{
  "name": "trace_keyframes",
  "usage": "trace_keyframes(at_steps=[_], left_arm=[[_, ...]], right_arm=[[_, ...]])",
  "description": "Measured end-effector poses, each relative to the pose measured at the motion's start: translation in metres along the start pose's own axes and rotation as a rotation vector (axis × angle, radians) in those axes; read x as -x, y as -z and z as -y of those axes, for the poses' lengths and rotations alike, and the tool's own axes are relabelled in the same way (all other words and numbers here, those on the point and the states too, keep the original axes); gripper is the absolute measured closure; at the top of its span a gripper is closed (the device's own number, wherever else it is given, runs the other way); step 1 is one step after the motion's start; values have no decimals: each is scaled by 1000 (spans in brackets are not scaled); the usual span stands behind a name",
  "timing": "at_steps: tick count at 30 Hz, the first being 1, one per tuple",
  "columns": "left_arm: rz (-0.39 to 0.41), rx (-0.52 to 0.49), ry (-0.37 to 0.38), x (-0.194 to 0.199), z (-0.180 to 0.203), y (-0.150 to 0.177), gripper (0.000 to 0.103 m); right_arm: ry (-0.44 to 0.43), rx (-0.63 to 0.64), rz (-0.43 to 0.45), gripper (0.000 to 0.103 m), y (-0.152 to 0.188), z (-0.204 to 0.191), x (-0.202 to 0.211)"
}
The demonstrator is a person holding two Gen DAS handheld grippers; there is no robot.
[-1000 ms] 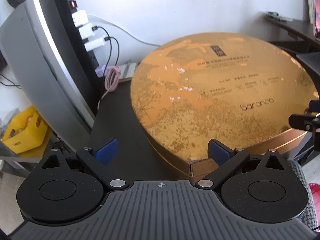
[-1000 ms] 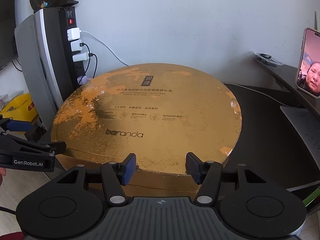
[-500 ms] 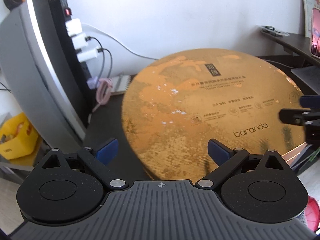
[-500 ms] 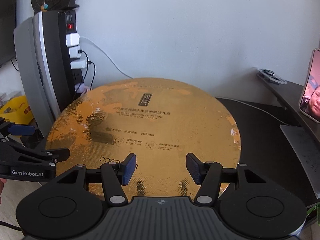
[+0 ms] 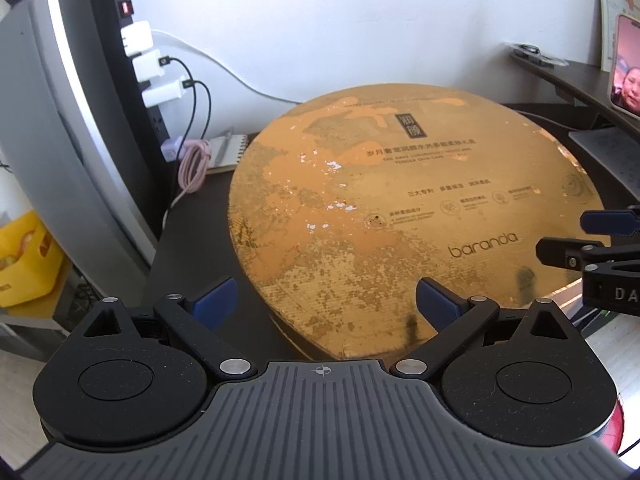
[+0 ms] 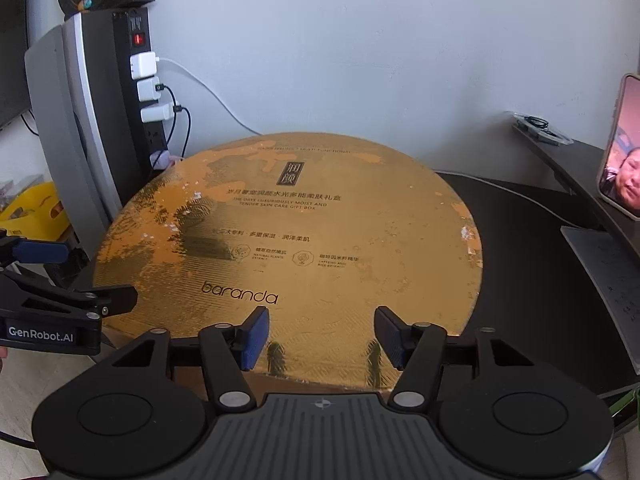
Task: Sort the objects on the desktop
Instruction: 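Press the lid rim down onto the box with both grippers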
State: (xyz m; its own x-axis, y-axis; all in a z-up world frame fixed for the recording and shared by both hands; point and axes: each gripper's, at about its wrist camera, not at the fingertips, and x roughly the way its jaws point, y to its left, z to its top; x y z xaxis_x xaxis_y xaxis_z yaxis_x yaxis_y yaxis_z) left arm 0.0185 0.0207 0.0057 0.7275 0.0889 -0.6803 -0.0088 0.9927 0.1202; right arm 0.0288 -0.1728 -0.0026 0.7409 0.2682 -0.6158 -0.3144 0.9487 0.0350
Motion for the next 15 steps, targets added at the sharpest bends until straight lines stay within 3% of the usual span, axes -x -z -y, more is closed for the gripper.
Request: trace_keyframes(at_steps=[2,8,15], left_arm=[[4,-5,0,8,1,2,2],[17,-5,5,28,4,7,0],[0,-16,22,41,14,14,0]], right_arm=[[-5,-12,25,18,2,3,14],[1,-46,71,8,8,13,47],[33,-91,87,3,16,22,64]])
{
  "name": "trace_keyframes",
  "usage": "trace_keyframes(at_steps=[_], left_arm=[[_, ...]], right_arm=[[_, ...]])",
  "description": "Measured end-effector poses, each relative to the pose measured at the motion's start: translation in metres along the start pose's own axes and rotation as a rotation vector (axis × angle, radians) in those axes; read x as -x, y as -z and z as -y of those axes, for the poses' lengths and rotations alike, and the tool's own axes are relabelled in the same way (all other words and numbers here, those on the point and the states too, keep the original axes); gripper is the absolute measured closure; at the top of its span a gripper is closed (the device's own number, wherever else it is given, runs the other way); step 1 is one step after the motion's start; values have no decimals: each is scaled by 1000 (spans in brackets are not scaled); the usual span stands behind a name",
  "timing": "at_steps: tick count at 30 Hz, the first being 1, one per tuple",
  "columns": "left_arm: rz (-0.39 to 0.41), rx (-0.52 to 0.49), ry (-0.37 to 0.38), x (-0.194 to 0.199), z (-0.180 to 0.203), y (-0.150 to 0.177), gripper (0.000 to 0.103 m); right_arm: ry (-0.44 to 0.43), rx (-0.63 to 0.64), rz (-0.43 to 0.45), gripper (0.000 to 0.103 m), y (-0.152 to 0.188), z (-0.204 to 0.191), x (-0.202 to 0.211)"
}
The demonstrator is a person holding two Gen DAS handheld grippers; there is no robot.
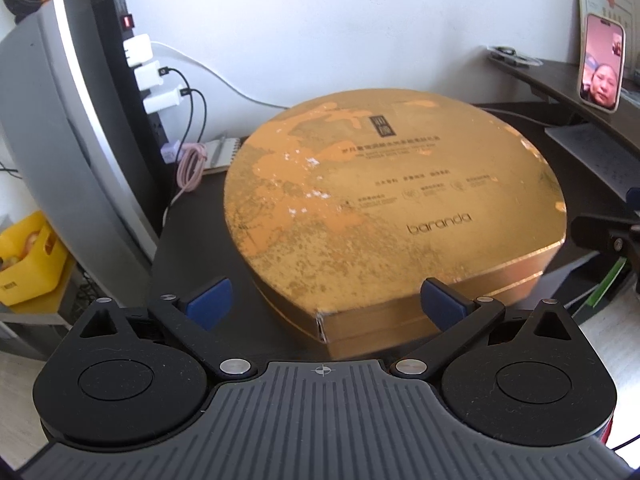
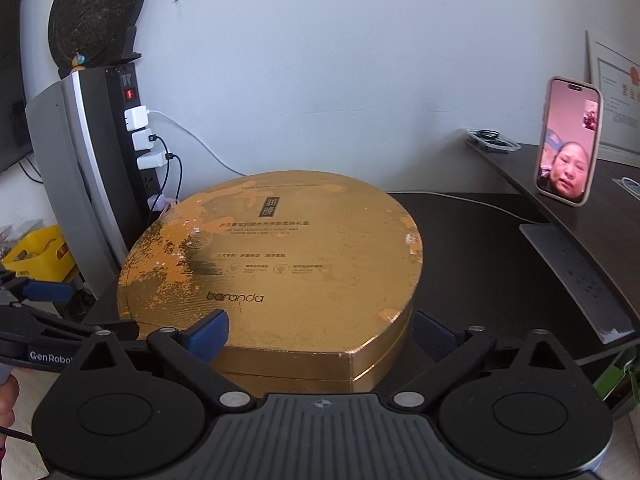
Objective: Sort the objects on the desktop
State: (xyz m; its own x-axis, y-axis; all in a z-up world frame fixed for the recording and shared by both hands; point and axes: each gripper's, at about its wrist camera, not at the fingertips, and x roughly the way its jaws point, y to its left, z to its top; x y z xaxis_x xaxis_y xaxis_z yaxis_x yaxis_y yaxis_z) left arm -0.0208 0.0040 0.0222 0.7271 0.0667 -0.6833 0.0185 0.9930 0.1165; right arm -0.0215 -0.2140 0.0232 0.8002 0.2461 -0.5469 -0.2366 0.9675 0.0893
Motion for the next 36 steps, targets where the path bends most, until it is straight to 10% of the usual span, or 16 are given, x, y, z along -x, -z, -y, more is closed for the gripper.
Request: trace_keyframes(at_steps=[36], left_arm=[[-60,-8,44,-4,6,17,0]], right_arm=[[36,17,-48,2,12,-6,-3]])
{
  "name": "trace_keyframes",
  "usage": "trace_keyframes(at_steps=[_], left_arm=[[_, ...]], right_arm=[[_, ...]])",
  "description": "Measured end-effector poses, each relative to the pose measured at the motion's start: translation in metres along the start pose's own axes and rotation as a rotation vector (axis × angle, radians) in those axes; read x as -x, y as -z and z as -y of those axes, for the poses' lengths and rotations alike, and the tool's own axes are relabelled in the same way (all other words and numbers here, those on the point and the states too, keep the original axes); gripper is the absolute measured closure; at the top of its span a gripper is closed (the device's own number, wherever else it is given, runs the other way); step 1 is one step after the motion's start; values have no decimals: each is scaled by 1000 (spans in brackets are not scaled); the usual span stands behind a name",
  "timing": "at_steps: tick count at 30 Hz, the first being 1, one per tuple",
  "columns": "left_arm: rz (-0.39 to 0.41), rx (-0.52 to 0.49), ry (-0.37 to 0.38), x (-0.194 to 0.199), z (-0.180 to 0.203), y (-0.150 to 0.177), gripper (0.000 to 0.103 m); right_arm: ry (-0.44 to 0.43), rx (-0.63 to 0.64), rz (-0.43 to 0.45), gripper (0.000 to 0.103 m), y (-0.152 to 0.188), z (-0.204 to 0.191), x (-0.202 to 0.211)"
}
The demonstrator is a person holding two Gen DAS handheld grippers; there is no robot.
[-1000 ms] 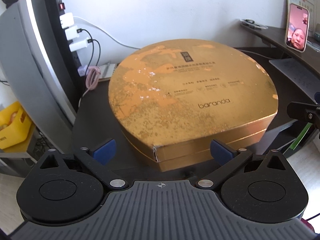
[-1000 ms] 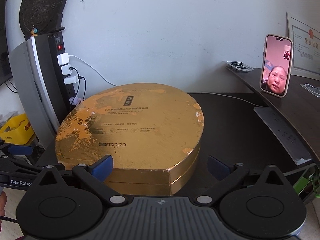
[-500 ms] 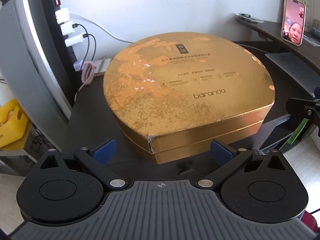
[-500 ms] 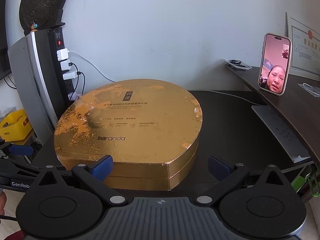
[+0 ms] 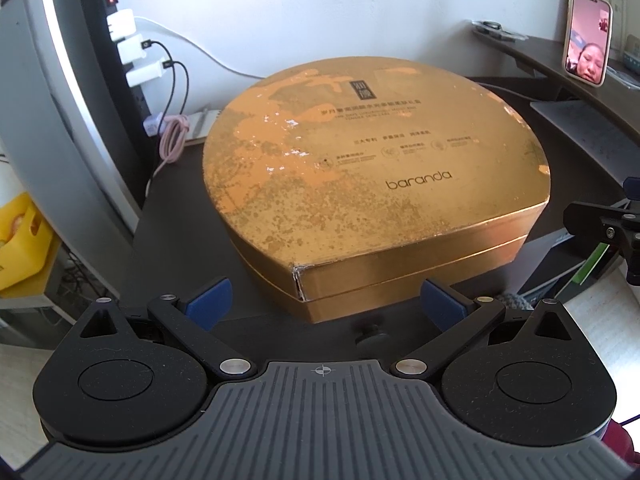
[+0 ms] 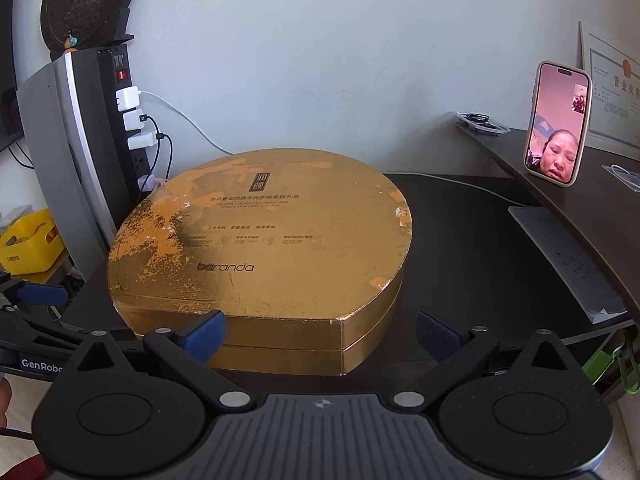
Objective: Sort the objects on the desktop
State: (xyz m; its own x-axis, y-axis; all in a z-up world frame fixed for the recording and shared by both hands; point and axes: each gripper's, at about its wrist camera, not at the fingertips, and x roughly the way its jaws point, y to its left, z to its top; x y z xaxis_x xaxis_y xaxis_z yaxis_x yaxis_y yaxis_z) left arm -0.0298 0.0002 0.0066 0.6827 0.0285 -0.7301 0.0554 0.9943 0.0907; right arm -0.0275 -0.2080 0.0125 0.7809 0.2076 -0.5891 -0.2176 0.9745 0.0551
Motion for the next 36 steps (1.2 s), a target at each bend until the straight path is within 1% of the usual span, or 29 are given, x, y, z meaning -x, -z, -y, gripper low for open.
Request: trace_keyframes(at_steps=[22,36], left_arm=[[-14,13,8,-4,-2,2,0],[-18,0,8,-4,1,2,0]], right_arm=[[-5,22,-20,2,1,-3,-6],[-11,20,-25,2,1,-2,-7]])
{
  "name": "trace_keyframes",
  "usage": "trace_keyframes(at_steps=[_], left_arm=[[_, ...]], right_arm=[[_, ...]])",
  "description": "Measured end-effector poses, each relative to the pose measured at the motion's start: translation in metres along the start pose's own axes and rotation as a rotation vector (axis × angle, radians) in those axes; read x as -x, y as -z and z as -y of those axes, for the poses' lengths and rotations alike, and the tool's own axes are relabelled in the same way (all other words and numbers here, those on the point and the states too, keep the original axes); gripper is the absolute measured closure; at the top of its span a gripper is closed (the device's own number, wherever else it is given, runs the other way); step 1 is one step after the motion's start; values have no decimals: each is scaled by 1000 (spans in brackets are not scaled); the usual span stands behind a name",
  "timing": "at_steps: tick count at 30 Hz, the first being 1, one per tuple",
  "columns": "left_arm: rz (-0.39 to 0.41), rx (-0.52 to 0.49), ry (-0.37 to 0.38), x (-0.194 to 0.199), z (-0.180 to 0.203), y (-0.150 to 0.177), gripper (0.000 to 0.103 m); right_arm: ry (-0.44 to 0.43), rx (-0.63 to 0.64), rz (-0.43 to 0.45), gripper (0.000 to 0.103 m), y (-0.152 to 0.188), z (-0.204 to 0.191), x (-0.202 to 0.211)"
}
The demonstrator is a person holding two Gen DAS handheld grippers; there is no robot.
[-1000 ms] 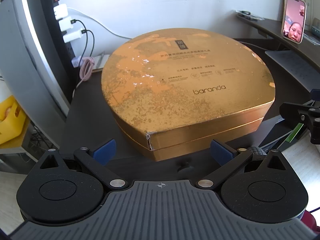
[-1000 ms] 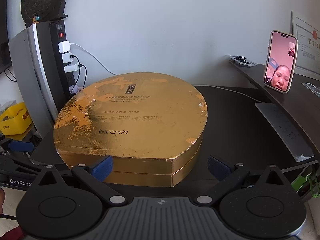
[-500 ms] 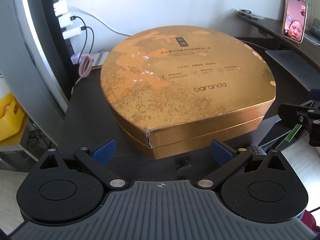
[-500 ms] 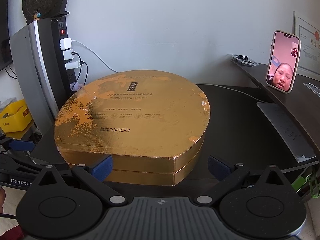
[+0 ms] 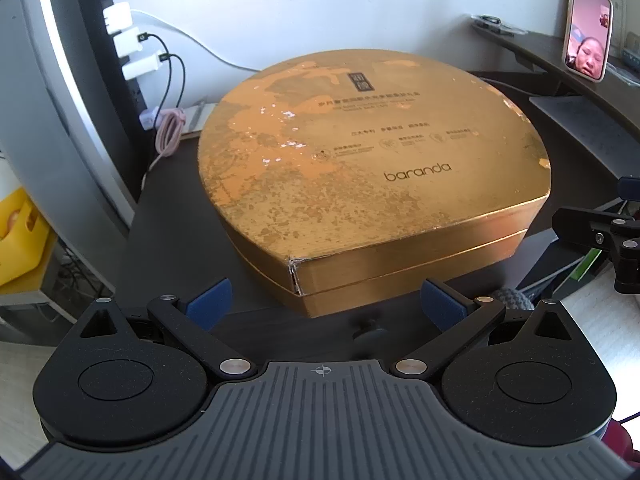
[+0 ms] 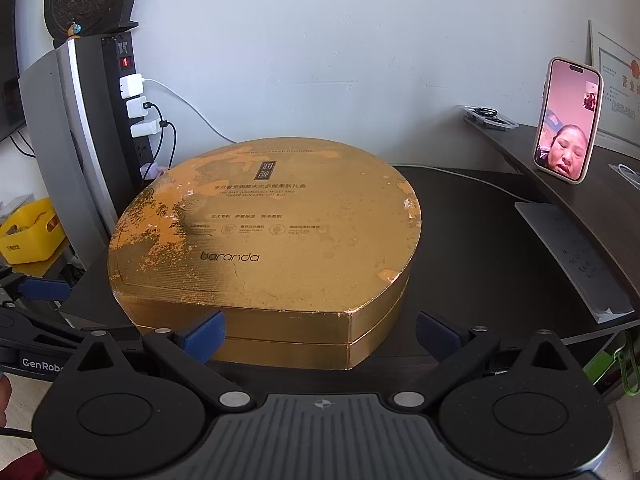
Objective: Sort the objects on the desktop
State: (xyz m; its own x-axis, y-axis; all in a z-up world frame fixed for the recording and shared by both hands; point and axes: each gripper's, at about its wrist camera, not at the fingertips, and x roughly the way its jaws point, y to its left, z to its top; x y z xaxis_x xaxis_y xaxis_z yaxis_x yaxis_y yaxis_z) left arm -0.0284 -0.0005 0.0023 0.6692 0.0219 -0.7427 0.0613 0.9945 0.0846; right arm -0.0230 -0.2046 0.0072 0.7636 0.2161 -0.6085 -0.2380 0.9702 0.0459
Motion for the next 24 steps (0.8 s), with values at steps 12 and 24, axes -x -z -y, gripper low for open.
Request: trace_keyframes(at_steps=[12,24], left_arm=[[-4,-5,5,-1,0,-1,0],[-6,1,30,-3,1,-2,0]], right_arm=[[-4,3,-5,2,0,-1,-2],[-3,1,-11,2,0,-1,-5]])
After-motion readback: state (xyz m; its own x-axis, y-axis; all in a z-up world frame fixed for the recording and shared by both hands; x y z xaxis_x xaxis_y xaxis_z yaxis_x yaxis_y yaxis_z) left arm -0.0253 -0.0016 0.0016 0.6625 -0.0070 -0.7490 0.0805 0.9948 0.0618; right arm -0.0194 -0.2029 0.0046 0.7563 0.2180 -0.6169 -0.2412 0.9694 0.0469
